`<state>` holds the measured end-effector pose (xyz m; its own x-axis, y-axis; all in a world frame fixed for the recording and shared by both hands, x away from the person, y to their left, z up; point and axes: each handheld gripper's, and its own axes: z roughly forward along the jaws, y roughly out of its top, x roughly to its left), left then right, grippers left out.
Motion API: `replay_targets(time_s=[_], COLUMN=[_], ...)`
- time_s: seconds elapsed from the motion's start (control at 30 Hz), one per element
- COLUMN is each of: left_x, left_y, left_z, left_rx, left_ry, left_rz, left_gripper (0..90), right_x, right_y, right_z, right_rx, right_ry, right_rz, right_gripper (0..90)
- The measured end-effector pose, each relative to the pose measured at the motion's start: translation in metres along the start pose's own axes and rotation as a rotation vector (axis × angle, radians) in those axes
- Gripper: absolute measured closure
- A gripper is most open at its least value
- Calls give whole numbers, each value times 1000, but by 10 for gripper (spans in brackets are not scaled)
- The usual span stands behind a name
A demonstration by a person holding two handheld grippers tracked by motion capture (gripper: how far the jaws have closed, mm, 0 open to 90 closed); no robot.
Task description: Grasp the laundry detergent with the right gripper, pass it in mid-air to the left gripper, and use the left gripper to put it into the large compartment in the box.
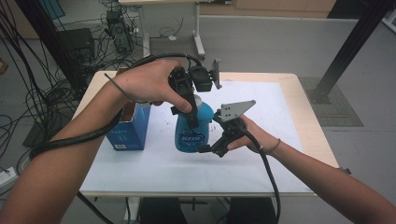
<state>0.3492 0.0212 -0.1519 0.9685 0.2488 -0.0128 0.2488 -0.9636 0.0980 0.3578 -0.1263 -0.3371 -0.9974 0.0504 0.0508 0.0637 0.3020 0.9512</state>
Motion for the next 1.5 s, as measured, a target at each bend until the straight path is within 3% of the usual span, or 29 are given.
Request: replay_targets(time_s=[0.5, 0.9, 1.23, 1.5], left_x=[0, 0, 1, 1], left_y=[-1, -2, -5, -9], left_z=[-2, -3, -4, -7], left_rx=[8, 3, -4, -11], left_ry=[8, 9, 6, 15], left_rz=[-2, -20, -23, -42], left_gripper=[373, 373, 373, 373], right_x=[1, -3, -10, -15], right_y=[0, -5, -21, -31], right_z=[-6, -28, -55, -77], right_rx=[-3, 12, 61, 176], right_ry=[0, -8, -45, -114], right_rz=[1, 1, 23, 58], right_gripper=[36, 25, 26, 46])
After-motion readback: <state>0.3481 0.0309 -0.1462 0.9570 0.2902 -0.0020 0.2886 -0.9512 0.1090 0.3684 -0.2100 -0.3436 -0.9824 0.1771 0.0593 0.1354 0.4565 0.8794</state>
